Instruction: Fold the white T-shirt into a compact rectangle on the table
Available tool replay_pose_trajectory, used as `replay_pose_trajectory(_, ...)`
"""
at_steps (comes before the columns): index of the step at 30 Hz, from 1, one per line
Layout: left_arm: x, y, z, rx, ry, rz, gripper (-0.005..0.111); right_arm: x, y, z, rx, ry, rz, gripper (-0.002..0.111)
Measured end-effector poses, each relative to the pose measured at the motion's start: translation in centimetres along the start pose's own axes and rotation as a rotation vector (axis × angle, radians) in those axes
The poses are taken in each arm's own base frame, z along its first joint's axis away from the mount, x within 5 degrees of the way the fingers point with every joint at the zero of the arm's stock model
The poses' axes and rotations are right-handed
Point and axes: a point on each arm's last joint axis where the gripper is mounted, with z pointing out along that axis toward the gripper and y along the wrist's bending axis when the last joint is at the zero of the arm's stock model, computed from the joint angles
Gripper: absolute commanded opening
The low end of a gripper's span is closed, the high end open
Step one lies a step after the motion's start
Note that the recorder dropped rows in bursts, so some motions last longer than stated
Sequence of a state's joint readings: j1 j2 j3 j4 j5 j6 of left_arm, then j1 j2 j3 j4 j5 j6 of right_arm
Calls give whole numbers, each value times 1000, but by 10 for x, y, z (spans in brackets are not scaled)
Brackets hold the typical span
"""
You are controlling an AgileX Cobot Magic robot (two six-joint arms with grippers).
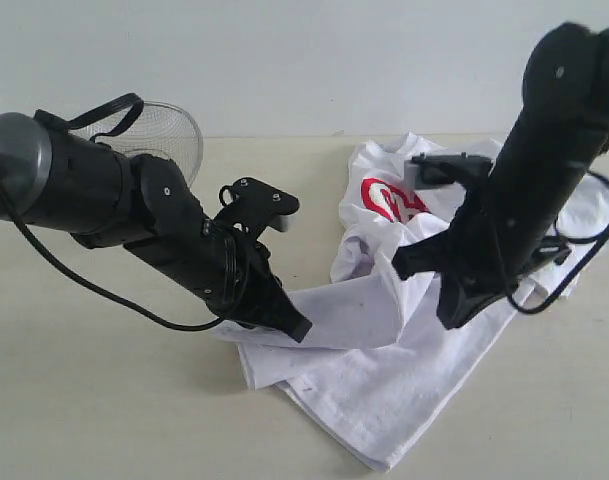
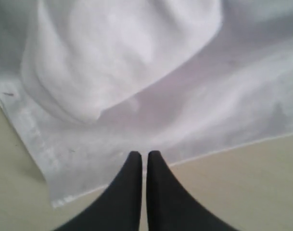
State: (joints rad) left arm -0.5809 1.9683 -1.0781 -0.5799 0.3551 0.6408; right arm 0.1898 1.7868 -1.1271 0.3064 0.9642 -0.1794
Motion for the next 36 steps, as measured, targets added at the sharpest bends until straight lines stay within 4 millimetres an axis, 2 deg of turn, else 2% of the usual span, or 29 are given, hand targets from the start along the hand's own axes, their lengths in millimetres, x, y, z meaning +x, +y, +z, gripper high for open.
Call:
replay_pose_trajectory(5, 1, 1, 2, 0, 7, -3, 5, 17, 36, 34, -22, -33, -52, 0)
replay_pose_trajectory(10, 1, 1, 2, 0, 7, -3, 5, 24, 57, 48, -19, -72, -58, 0)
replay_pose_trajectory(18, 3, 10, 1, -5, 13, -37, 5, 26, 52, 75, 0, 23, -19, 0)
replay_pose_trajectory(25, 4, 16, -1, -11, 15, -53, 5, 35, 48, 81, 14, 30, -7, 0)
replay_pose_trajectory(30, 9, 11, -2, 37, 76, -56, 5, 52, 42, 83, 40, 72, 0, 0)
replay_pose_trajectory(32, 9, 7, -9, 67, 98, -51, 5, 57, 39, 82, 73, 94, 0, 0)
replay_pose_trajectory(36, 2, -1, -37, 103, 81, -60, 5, 66, 31, 79, 158, 173, -6, 0)
